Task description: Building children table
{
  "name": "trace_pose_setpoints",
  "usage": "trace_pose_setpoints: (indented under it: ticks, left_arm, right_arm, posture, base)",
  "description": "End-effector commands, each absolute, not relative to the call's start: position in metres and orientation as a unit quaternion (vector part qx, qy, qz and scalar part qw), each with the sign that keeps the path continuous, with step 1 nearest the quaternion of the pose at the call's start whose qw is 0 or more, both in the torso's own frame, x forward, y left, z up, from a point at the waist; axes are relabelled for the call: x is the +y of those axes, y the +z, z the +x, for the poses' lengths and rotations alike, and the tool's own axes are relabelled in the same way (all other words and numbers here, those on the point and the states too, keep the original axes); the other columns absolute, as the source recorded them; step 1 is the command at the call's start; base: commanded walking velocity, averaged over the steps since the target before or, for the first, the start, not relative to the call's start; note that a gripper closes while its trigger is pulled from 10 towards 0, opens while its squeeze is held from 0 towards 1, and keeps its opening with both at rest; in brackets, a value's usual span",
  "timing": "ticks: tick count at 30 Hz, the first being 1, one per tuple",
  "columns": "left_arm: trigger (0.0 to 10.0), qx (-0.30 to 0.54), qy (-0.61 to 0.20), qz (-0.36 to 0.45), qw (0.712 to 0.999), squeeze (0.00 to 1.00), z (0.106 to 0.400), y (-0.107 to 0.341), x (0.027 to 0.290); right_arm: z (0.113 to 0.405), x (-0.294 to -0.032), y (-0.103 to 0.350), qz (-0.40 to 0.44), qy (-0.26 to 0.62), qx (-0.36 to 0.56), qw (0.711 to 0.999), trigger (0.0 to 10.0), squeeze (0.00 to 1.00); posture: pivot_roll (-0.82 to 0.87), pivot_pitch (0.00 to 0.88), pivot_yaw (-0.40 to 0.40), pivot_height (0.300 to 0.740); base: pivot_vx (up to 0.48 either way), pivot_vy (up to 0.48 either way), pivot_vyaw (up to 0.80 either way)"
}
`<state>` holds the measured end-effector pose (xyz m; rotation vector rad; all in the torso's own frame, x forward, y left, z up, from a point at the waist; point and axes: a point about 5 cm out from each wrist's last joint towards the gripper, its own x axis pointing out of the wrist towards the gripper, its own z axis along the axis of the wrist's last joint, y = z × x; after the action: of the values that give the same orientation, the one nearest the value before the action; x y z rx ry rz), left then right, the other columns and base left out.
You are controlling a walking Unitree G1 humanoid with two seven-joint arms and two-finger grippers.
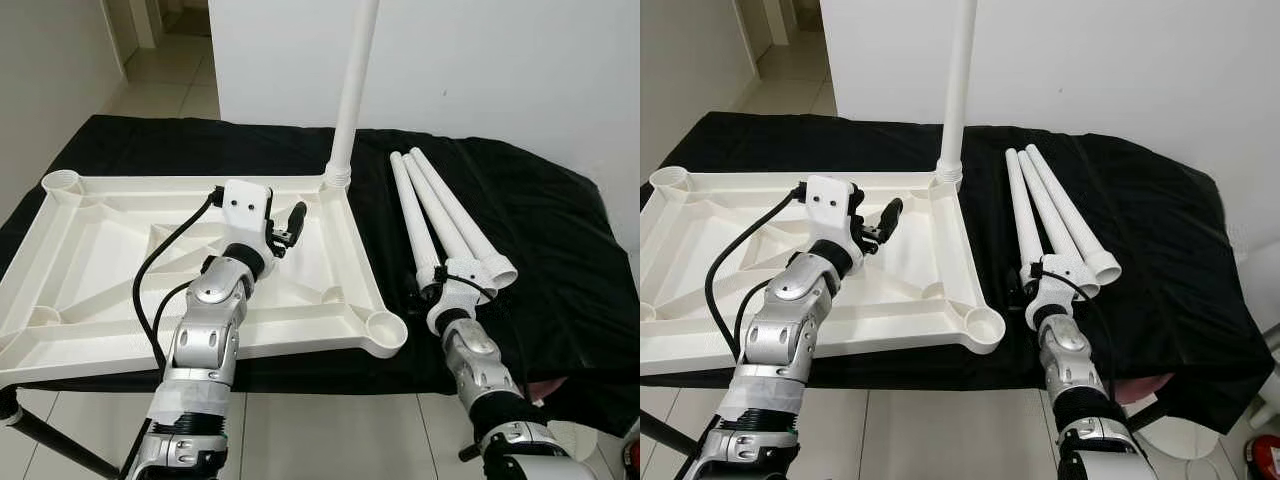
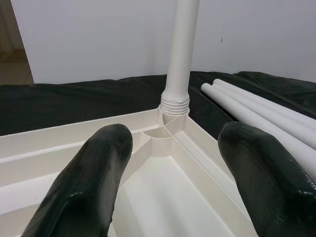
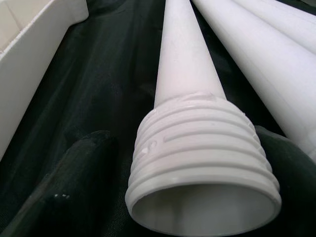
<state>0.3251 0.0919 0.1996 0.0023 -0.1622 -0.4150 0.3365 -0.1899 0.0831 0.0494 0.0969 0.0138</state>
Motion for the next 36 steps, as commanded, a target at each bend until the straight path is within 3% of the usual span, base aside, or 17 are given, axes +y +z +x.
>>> trace_pose_setpoints:
  ticks: [1,7,8,9,20,25,26,36]
  left_arm:
    - [10.0,-0.082,-0.182,-0.003,0.98,0.0,0.325,0.2,0.092]
    - [10.0,-0.08,-0.18,-0.005,0.98,0.0,0.325,0.2,0.091]
    - [10.0,-0.079,-0.179,-0.007,0.981,0.0,0.324,0.2,0.091]
    - [10.0,-0.08,-0.181,-0.009,0.98,0.0,0.324,0.201,0.09]
    - [10.0,-0.084,-0.201,0.008,0.976,0.0,0.323,0.203,0.086]
    - [10.0,-0.083,-0.206,0.01,0.975,0.0,0.323,0.203,0.086]
    - [10.0,-0.083,-0.216,0.013,0.973,0.0,0.323,0.204,0.084]
    - [10.0,-0.092,-0.242,0.008,0.966,0.0,0.324,0.212,0.076]
  right_arm:
    - [0.338,-0.191,0.084,0.027,0.002,0.048,0.999,10.0,0.0]
    - [0.339,-0.192,0.081,0.035,0.002,0.06,0.998,10.0,0.0]
    - [0.339,-0.193,0.081,0.038,0.002,0.06,0.997,8.9,0.0]
    - [0.339,-0.193,0.081,0.042,0.0,0.061,0.997,0.0,0.0]
    - [0.341,-0.196,0.088,0.087,-0.011,0.029,0.996,0.0,0.0]
    - [0.341,-0.2,0.095,0.062,-0.021,0.002,0.998,0.0,0.0]
    - [0.343,-0.2,0.097,0.034,-0.026,0.003,0.999,10.0,0.0]
    - [0.343,-0.194,0.116,-0.024,-0.026,-0.063,0.997,10.0,0.0]
  posture:
    - [0.01,0.0,-0.1,0.74]
    - [0.01,0.0,-0.102,0.74]
    - [0.01,0.0,-0.104,0.74]
    - [0.01,0.0,-0.103,0.74]
    - [0.01,0.0,-0.103,0.74]
    - [0.01,0.0,-0.099,0.74]
    - [0.0,0.0,-0.1,0.74]
    - [-0.01,0.0,-0.1,0.74]
  base:
    - [0.0,0.0,0.0]
    - [0.0,0.0,0.0]
    - [0.0,0.0,0.0]
    - [0.0,0.0,0.0]
    - [0.0,0.0,0.0]
    - [0.0,0.0,0.0]
    - [0.0,0.0,0.0]
    - [0.0,0.0,0.0]
